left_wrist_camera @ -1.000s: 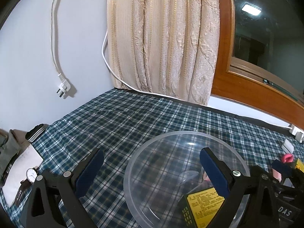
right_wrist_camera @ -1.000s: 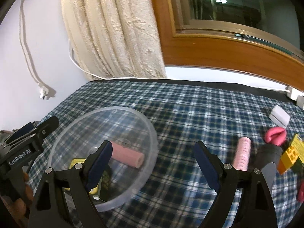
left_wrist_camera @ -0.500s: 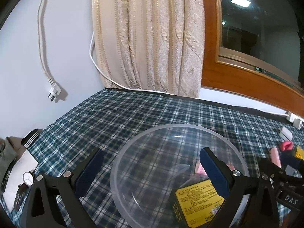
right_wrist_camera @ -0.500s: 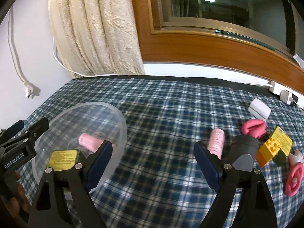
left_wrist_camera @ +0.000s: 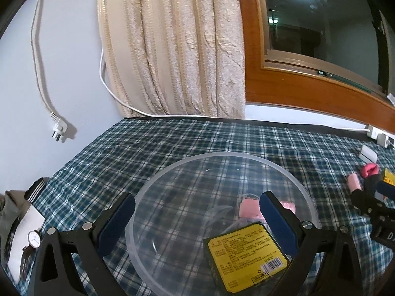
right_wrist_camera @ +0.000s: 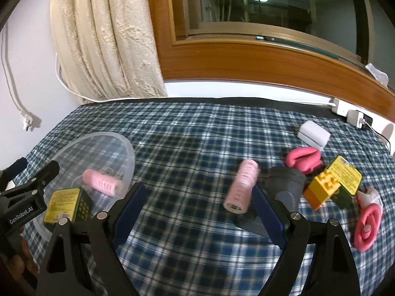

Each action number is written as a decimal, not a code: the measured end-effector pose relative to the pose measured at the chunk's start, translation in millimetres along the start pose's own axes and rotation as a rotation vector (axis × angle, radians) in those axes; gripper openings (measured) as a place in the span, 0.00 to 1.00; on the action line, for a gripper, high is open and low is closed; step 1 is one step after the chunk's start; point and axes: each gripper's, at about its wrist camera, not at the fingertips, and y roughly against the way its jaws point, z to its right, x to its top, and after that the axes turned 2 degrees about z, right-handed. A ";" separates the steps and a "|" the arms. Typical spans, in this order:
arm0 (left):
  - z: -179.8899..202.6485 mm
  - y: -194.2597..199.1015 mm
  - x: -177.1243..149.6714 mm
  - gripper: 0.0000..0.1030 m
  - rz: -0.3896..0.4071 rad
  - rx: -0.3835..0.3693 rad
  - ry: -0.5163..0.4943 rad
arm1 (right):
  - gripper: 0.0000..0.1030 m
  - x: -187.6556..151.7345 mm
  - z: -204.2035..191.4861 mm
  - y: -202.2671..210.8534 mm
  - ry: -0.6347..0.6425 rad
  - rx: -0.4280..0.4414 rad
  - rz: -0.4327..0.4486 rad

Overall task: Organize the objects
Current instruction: 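Withdraw both grippers from the bowl back toward the remaining items, then grasp the pink knotted foam rope with the right gripper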

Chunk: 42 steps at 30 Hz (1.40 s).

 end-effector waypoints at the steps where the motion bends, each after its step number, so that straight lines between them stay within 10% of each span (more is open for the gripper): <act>1: 1.0 0.1 0.1 0.99 0.001 -0.001 -0.004 | 0.86 -0.2 2.0 0.9 -0.003 -0.002 0.000; 20: 27.6 6.0 -3.8 0.99 0.023 -0.036 -0.070 | 0.86 -19.4 100.4 39.2 -0.127 -0.145 0.046; 42: 131.3 24.1 0.6 0.99 -0.054 -0.271 -0.193 | 0.86 -48.4 212.0 54.9 -0.275 -0.227 -0.045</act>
